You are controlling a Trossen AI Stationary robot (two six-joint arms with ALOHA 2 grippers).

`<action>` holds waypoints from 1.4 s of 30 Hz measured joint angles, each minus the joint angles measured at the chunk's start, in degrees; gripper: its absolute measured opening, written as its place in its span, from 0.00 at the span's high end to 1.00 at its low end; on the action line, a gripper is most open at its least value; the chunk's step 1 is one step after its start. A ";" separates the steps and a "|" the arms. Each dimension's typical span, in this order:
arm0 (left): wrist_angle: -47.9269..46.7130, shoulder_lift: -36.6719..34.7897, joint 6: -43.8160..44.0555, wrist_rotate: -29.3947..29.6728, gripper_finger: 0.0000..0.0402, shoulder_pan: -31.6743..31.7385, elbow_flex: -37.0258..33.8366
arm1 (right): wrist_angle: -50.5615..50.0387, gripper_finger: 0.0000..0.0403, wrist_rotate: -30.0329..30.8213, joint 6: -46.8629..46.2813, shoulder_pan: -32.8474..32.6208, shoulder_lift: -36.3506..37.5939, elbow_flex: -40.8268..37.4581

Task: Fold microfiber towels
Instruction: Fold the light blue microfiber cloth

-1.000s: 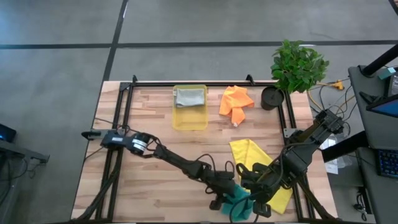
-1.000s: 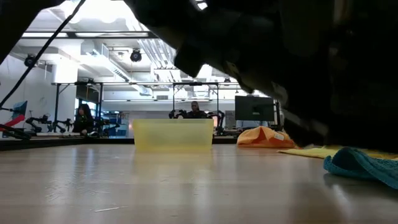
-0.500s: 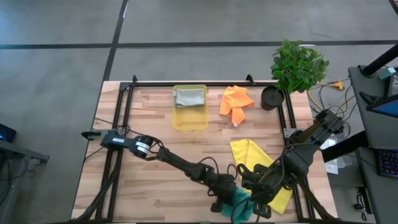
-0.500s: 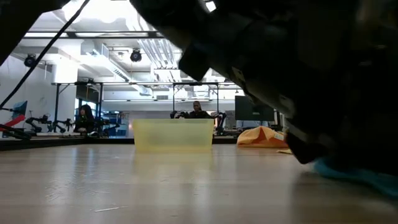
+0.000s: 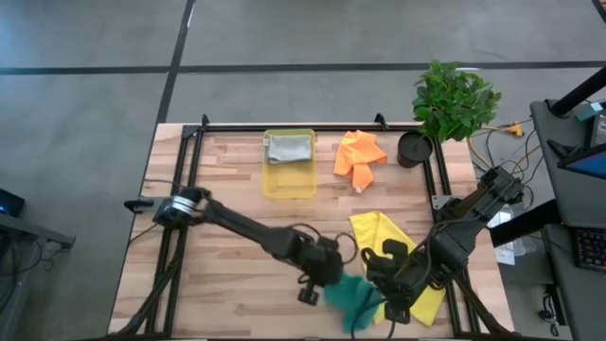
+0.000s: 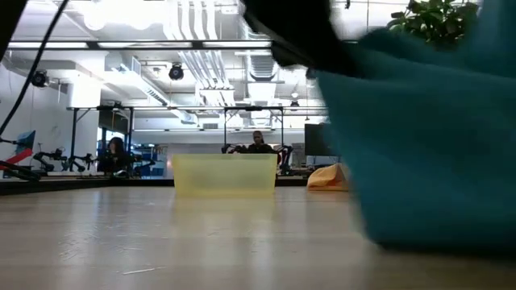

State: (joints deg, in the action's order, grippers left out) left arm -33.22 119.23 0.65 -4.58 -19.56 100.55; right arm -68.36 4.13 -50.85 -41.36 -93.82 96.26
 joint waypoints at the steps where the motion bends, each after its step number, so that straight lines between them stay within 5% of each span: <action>1: -3.23 -1.83 -0.02 2.14 1.00 0.21 -0.08 | -0.02 0.98 1.09 0.45 0.00 0.00 -0.29; 13: -35.18 -22.16 9.65 14.75 1.00 -3.02 -1.27 | 2.37 0.98 9.21 3.06 -2.13 0.01 -0.58; 21: -32.27 -33.07 30.53 14.27 1.00 -15.13 -2.31 | 18.86 0.98 9.26 5.41 -5.09 -0.04 -0.03; 29: -17.90 -32.85 44.77 17.26 1.00 -25.18 -2.55 | 29.73 0.98 1.08 6.15 -3.91 0.01 0.97; 34: -25.53 -32.33 46.31 20.31 1.00 -24.46 -6.04 | 25.32 0.98 1.33 7.92 -0.18 -0.29 -1.30; 42: -21.57 -32.82 40.84 20.58 1.00 -17.95 -24.12 | 26.42 0.98 -2.93 12.26 8.82 -2.08 -14.63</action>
State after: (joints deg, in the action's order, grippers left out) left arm -54.79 86.41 41.49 16.00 -37.50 76.42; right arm -41.94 1.20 -38.59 -32.54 -95.90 81.63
